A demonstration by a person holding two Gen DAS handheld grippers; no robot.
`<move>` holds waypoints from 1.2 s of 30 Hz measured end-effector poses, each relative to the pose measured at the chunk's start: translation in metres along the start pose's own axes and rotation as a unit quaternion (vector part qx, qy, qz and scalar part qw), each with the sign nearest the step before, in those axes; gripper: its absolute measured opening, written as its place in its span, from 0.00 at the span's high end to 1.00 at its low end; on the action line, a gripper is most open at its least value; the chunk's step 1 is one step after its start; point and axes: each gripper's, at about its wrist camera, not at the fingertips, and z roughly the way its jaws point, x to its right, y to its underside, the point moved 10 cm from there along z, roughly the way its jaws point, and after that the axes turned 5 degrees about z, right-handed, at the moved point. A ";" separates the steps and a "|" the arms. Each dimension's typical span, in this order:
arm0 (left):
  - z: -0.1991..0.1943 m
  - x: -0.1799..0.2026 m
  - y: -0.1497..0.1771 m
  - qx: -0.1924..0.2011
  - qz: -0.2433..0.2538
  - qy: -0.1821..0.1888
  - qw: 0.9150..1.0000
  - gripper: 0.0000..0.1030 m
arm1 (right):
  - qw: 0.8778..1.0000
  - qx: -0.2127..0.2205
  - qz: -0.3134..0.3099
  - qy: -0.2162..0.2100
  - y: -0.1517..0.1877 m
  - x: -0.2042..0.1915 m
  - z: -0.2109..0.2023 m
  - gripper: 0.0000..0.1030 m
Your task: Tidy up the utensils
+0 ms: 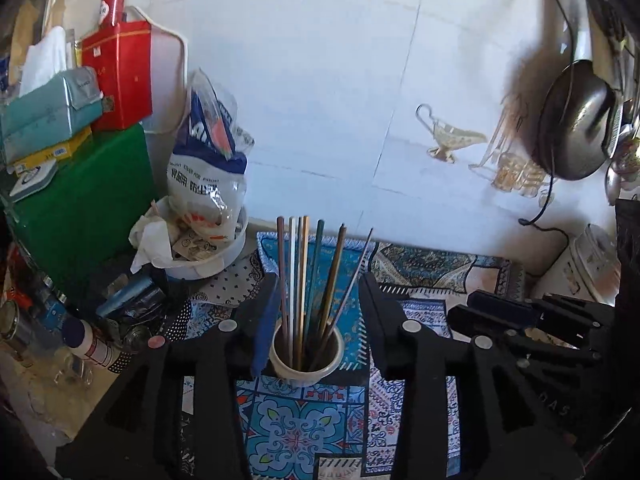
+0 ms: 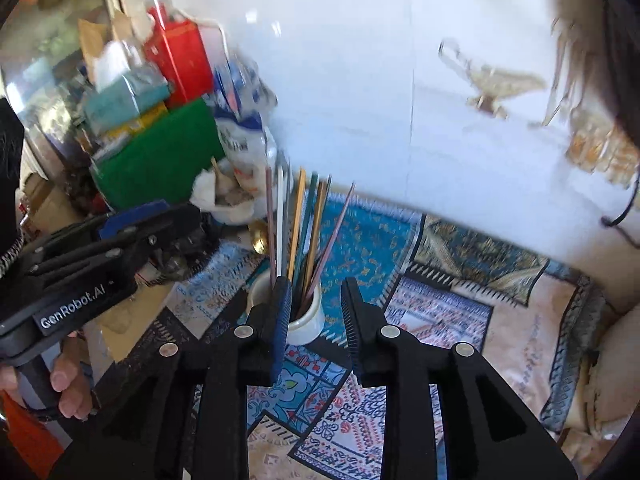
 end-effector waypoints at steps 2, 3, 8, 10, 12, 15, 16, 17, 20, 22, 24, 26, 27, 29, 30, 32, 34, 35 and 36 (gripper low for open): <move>-0.026 0.009 -0.008 0.030 0.001 -0.002 1.000 0.59 | 0.999 0.039 -0.006 -0.008 -0.009 -0.002 -0.034 0.77; -0.041 0.014 -0.011 0.047 0.002 -0.002 0.999 0.57 | 0.998 0.055 -0.007 -0.011 -0.012 -0.003 -0.048 0.77; -0.110 0.032 -0.022 0.117 0.021 -0.007 0.993 0.54 | 0.989 0.145 -0.006 -0.018 -0.022 -0.017 -0.129 0.77; -0.139 0.039 -0.024 0.145 0.030 -0.003 0.989 0.52 | 0.984 0.178 -0.003 -0.014 -0.021 -0.024 -0.156 0.77; -0.167 0.044 -0.023 0.170 0.044 -0.003 0.984 0.48 | 0.978 0.209 0.001 -0.005 -0.017 -0.031 -0.181 0.76; -0.202 0.049 -0.017 0.201 0.059 -0.012 0.978 0.37 | 0.968 0.249 0.011 0.016 -0.005 -0.042 -0.214 0.66; -0.209 0.048 -0.014 0.206 0.061 -0.014 0.977 0.36 | 0.966 0.258 0.015 0.021 -0.001 -0.044 -0.221 0.64; -0.218 0.049 -0.011 0.211 0.065 -0.015 0.975 0.33 | 0.964 0.264 0.017 0.026 0.003 -0.045 -0.227 0.61; -0.233 0.050 0.002 0.215 0.073 -0.006 0.974 0.32 | 0.961 0.274 0.020 0.046 0.017 -0.050 -0.242 0.61; -0.244 0.051 0.012 0.220 0.079 -0.004 0.972 0.27 | 0.957 0.280 0.022 0.069 0.027 -0.053 -0.247 0.54; -0.252 0.052 0.020 0.223 0.083 -0.004 0.971 0.16 | 0.955 0.284 0.027 0.083 0.036 -0.052 -0.251 0.36; -0.258 0.050 0.027 0.226 0.085 -0.005 0.971 0.11 | 0.951 0.291 0.032 0.097 0.043 -0.052 -0.256 0.28; -0.262 0.048 0.030 0.227 0.085 -0.008 0.970 0.07 | 0.949 0.294 0.035 0.105 0.047 -0.052 -0.259 0.22; -0.267 0.045 0.036 0.229 0.083 -0.013 0.970 0.03 | 0.945 0.300 0.039 0.120 0.052 -0.051 -0.266 0.12; -0.268 0.043 0.038 0.231 0.081 -0.015 0.970 0.01 | 0.943 0.305 0.040 0.129 0.054 -0.051 -0.268 0.05; -0.271 0.039 0.041 0.233 0.076 -0.019 0.969 0.01 | 0.940 0.312 0.040 0.136 0.059 -0.053 -0.275 0.00; -0.272 0.037 0.044 0.231 0.074 -0.019 0.970 0.01 | 0.937 0.316 0.039 0.144 0.062 -0.054 -0.279 0.00; -0.272 0.037 0.045 0.230 0.073 -0.019 0.970 0.01 | 0.937 0.316 0.039 0.146 0.063 -0.054 -0.279 0.00; -0.272 0.036 0.046 0.228 0.073 -0.019 0.971 0.01 | 0.936 0.315 0.039 0.149 0.065 -0.055 -0.279 0.00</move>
